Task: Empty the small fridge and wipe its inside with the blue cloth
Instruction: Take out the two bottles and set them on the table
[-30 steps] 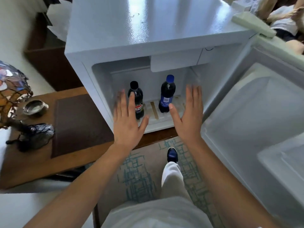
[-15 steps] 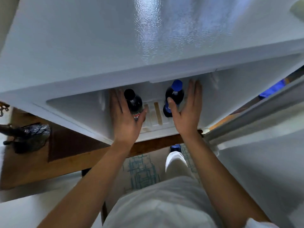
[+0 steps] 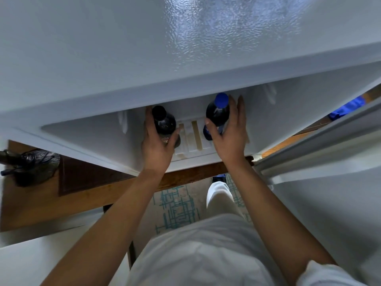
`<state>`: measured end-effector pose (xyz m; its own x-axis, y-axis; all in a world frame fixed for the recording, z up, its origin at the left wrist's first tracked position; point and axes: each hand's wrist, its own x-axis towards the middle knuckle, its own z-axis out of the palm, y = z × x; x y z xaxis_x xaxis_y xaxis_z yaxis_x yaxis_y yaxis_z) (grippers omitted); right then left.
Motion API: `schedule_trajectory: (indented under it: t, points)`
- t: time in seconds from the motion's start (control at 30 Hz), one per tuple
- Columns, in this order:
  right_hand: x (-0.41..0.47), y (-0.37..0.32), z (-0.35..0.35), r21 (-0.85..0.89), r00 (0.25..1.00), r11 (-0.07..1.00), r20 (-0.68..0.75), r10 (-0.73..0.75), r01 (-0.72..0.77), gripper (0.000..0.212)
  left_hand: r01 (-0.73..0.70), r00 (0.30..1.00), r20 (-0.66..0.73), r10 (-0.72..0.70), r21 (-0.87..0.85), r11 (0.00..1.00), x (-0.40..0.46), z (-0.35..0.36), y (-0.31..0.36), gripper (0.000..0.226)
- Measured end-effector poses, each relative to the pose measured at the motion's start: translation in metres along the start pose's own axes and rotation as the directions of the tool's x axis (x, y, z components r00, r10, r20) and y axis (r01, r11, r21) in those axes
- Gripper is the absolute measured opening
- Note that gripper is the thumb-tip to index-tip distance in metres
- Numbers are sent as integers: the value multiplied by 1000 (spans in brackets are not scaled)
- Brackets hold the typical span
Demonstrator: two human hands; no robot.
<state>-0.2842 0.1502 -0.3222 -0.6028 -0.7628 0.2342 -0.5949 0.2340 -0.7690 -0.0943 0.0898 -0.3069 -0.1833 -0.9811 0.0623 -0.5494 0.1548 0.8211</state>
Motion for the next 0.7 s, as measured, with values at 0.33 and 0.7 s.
schedule_trajectory:
  t: [0.33,0.7]
  points:
    - [-12,-3,-5,166,998,985,44,41,-48,68,68,997,-16,-70,-69,995,-8,-6,-3,80]
    - [-15,-5,-27,67,986,997,163,34,-45,70,74,997,-15,-75,-56,996,-37,-20,-5,79]
